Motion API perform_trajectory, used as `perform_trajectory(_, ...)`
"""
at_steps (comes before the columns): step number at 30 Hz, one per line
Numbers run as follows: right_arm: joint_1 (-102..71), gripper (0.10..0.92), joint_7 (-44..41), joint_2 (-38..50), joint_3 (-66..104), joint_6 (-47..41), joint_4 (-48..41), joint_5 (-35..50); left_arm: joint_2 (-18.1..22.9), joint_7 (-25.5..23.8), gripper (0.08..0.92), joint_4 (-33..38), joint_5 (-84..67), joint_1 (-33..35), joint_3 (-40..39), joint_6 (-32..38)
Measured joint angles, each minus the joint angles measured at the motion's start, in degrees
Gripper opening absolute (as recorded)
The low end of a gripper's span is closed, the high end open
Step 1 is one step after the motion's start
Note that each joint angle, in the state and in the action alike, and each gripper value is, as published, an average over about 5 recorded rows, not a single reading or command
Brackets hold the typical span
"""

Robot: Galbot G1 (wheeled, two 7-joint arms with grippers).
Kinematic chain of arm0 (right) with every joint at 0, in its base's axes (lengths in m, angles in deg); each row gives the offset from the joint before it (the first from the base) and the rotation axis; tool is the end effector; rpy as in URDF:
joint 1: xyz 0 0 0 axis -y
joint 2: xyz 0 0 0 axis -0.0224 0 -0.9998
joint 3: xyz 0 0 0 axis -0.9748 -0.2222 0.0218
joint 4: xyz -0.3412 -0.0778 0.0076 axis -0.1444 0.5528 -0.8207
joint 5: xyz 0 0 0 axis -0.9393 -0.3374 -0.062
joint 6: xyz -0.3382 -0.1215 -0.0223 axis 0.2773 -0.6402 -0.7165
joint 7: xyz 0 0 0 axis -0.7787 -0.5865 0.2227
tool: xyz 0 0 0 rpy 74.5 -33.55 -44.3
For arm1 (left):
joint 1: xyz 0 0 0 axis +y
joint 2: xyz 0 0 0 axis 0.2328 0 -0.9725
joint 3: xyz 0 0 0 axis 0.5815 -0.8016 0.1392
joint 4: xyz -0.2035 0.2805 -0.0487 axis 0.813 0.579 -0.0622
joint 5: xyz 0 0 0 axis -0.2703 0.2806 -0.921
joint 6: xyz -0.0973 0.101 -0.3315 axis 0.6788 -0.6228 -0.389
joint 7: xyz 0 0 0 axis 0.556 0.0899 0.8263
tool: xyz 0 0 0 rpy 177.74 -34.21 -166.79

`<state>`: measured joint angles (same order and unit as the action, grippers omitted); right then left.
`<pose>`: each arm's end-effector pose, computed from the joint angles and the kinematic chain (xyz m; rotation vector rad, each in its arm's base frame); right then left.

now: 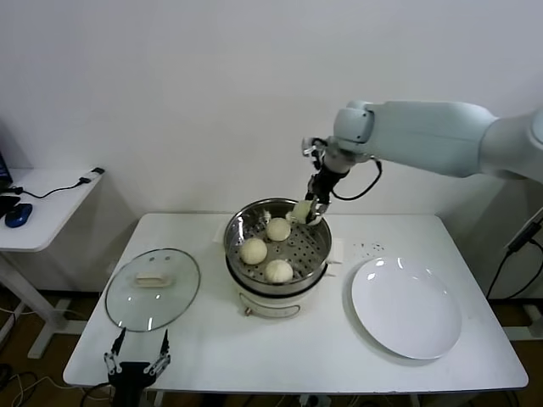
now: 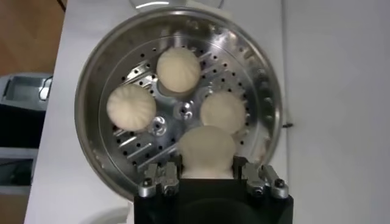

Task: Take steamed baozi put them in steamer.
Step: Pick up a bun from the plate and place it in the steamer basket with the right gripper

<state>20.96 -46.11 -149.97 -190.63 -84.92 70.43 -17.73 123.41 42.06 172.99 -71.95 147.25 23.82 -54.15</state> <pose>0.6052 0.0607 -0.0231 1.3544 -1.4471 1.1941 0.0950 0.0654 -0.3709 0.1463 -2.9124 -0.3586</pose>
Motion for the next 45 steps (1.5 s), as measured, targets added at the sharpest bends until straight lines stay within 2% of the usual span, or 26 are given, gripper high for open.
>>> perform_trajectory(18, -7.3, 0.561, 2.5, -2.7, -2.4, -0.7, -1.5, -2.2, 0.2, -0.1, 0.823, -1.3, 0.3, -1.4, -0.4, -0.6)
perform_trajectory(30, -8.2, 0.811, 3.1, -3.2, -1.5, -1.1, -1.9, -2.3, 0.2, -0.1, 0.823, -1.2, 0.5, -1.6, -0.5, -0.8)
perform_trajectory(45, -3.1, 0.823, 1.9, 1.2, 0.6, 1.2, 1.0, -2.7, 0.2, -0.1, 0.823, -0.5, 0.6, -1.3, -0.3, -0.9)
